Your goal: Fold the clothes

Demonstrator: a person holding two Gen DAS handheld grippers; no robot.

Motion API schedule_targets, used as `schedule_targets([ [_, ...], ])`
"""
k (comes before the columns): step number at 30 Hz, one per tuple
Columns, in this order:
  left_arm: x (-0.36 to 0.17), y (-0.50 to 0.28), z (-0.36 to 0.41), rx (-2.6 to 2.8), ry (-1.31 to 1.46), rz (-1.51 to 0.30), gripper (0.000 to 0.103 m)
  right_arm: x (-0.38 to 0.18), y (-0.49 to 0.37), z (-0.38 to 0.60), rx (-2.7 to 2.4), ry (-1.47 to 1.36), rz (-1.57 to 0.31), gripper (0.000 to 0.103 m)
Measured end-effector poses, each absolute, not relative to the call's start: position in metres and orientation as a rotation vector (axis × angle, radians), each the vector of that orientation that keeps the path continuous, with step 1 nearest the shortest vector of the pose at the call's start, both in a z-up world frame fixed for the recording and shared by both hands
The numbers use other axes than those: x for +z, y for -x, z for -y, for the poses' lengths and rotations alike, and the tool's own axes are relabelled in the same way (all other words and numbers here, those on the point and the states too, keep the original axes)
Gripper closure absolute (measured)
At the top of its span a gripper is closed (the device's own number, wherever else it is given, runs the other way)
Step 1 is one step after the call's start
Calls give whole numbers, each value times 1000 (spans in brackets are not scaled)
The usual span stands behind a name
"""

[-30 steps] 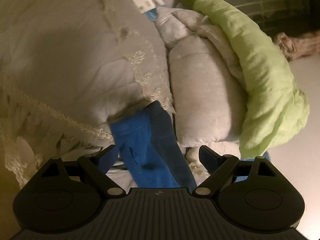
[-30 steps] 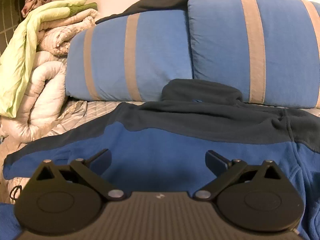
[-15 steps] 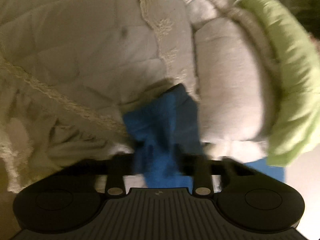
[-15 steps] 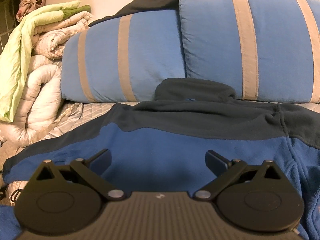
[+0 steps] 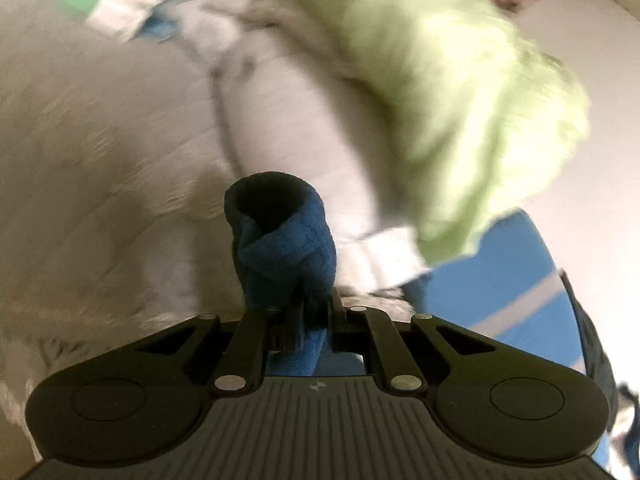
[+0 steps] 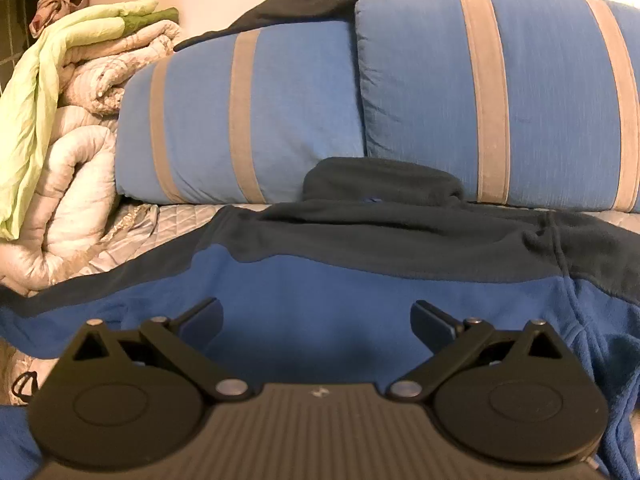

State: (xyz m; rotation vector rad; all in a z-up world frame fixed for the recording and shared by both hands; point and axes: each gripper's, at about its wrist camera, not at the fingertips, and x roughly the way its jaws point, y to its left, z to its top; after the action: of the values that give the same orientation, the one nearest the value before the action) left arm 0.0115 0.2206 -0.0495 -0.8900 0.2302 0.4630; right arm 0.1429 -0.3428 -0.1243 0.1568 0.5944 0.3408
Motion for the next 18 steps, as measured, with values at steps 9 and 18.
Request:
schedule_targets([
  [9,4,-52,-172,333,657,-275,93,-125,-143,343,335,-157,-594,0],
  [18,30,-99,-116,202,542,-302,93,-124,-143,344,328,-174,-589,0],
])
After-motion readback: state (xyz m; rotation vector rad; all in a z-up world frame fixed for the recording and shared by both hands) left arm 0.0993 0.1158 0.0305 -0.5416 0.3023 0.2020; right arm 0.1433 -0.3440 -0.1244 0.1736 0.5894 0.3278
